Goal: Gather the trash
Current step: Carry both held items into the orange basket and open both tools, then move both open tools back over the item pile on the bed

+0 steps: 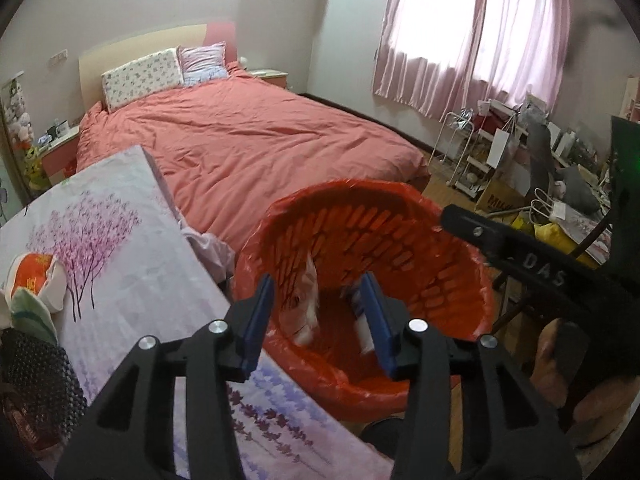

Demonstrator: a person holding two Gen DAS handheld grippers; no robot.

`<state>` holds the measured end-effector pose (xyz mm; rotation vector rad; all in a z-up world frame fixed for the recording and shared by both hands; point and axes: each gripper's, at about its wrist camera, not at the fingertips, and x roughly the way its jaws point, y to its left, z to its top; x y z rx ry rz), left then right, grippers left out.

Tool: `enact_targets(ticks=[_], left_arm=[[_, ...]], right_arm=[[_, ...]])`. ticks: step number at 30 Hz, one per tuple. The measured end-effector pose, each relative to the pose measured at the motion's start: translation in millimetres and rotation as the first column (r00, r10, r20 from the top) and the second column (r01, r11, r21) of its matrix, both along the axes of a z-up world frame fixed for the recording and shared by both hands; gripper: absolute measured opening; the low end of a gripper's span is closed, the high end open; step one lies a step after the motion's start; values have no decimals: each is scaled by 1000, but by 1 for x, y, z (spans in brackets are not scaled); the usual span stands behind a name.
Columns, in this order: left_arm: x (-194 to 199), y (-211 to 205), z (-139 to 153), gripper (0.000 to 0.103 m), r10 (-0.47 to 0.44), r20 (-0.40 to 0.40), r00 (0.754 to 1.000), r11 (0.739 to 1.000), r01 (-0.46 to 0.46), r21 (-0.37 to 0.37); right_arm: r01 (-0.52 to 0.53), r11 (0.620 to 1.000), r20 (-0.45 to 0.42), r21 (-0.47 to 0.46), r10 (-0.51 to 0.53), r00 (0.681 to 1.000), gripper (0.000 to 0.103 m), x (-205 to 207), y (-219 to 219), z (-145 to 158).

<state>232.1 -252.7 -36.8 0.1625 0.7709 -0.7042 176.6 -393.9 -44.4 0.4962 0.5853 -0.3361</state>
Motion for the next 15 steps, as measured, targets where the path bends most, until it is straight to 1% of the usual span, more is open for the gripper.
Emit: enact_targets(ticks=[4,7,9,15], left_arm=[[-3,15,3,53,33,26,999,999,-34,17],[-8,34,8,57,71,43,997,997,-72,26],[-14,44,11,62,95,60,994,995,-97,32],[-26,93,22,67,171,114,979,983,-177,41]], right_arm=[[13,999,-14,-31,-13,1000,61,-4,1,5],[10,999,-14,-52,-11,1000,61,-4,4,11],[-3,998,-12,-68,2,1000,61,-4,11,16],[-66,991,-12,-113,65,998,61,-1,47,28]])
